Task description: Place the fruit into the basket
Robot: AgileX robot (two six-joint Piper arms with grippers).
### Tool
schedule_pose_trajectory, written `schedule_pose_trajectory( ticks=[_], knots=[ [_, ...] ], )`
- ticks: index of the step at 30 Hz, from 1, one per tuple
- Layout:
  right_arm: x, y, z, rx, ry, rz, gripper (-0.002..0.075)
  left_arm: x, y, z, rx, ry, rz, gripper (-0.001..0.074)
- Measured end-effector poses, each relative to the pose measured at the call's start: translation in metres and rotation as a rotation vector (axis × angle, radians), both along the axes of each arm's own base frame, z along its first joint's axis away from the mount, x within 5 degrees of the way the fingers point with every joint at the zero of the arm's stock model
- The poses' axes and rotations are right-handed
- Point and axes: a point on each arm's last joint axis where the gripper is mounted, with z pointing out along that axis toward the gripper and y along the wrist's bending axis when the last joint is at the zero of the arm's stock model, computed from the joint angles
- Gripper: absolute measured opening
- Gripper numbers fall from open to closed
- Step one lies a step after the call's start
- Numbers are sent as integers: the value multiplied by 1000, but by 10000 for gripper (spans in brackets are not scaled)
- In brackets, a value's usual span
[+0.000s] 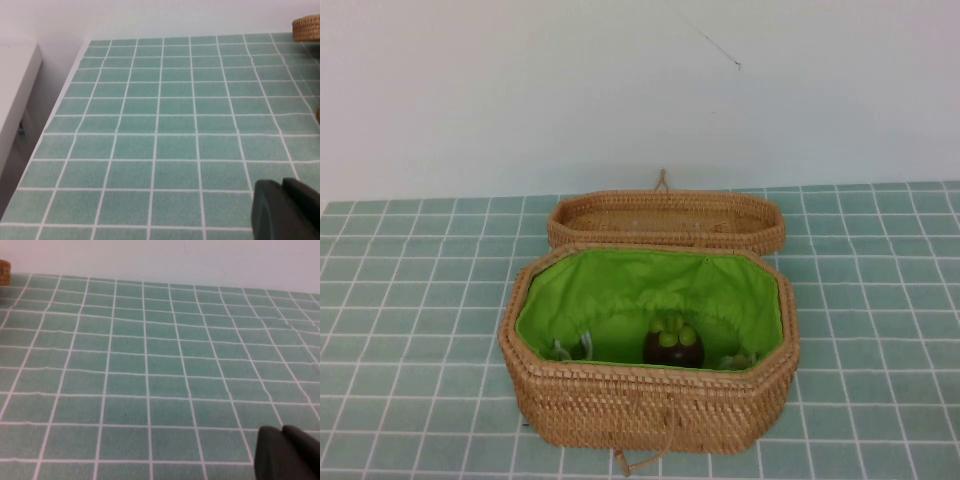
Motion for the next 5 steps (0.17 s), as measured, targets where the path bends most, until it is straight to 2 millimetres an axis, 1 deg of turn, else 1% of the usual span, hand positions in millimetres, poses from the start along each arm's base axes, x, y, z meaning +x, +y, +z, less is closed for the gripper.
schedule_pose_trajectory(
  ticks=[5],
  knots=[
    [0,0,0,0,0,0,-3,0,0,0,0,0,0,0]
  ],
)
